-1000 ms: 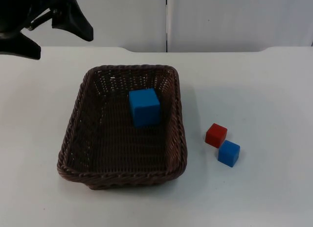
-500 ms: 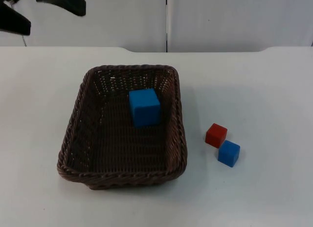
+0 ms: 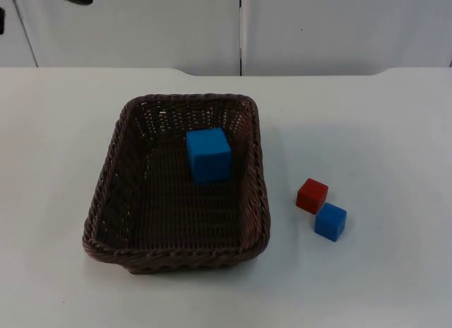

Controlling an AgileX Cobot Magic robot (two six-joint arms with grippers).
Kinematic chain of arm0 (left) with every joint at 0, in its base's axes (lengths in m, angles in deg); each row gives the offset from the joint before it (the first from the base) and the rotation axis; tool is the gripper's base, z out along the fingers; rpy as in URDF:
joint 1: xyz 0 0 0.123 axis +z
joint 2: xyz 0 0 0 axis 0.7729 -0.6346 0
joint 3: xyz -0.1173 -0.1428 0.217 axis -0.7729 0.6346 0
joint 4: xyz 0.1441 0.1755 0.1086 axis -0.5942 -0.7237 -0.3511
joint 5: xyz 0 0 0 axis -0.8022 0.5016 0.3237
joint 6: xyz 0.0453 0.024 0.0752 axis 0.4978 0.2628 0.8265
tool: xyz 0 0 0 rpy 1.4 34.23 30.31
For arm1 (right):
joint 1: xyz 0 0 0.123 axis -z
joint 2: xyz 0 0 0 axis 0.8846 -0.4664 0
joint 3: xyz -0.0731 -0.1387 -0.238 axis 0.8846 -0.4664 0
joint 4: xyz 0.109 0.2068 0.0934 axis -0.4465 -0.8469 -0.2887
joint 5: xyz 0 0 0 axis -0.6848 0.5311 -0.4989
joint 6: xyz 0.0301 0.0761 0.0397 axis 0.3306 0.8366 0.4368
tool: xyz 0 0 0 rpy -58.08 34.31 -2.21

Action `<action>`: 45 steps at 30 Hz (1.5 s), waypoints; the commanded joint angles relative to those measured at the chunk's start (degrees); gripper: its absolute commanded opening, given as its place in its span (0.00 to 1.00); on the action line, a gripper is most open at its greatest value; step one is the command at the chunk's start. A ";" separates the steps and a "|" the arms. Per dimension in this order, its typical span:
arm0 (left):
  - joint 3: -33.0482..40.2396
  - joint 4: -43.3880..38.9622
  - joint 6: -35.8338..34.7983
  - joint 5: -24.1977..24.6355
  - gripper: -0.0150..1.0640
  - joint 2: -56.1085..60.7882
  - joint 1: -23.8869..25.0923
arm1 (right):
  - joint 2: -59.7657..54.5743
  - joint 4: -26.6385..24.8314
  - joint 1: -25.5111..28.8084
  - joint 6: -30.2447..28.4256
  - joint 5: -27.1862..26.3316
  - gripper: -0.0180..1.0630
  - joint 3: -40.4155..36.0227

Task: Pick up the basket with the left hand and place the largest block into the basket with the right hand.

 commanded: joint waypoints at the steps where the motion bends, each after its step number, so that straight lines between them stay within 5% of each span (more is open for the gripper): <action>1: 2.51 -1.33 0.07 -0.92 0.87 3.53 -0.01 | 2.89 0.04 -0.34 0.59 -1.07 0.70 -2.39; 12: 10.82 -2.79 0.07 -0.83 0.87 22.48 -0.01 | 15.31 0.04 -0.34 2.73 -1.30 0.70 -14.16; 23: 11.51 -6.65 -0.92 6.08 0.87 39.64 -0.01 | 29.63 0.04 -0.34 5.39 1.60 0.70 -23.59; 31: 11.63 -20.34 -13.74 13.21 0.87 51.66 -0.01 | 42.76 -0.07 -0.34 6.65 12.75 0.70 -25.08; 45: 20.15 -23.97 -14.74 21.47 0.87 65.87 -0.01 | 49.97 -0.07 -0.34 6.79 26.60 0.70 -26.53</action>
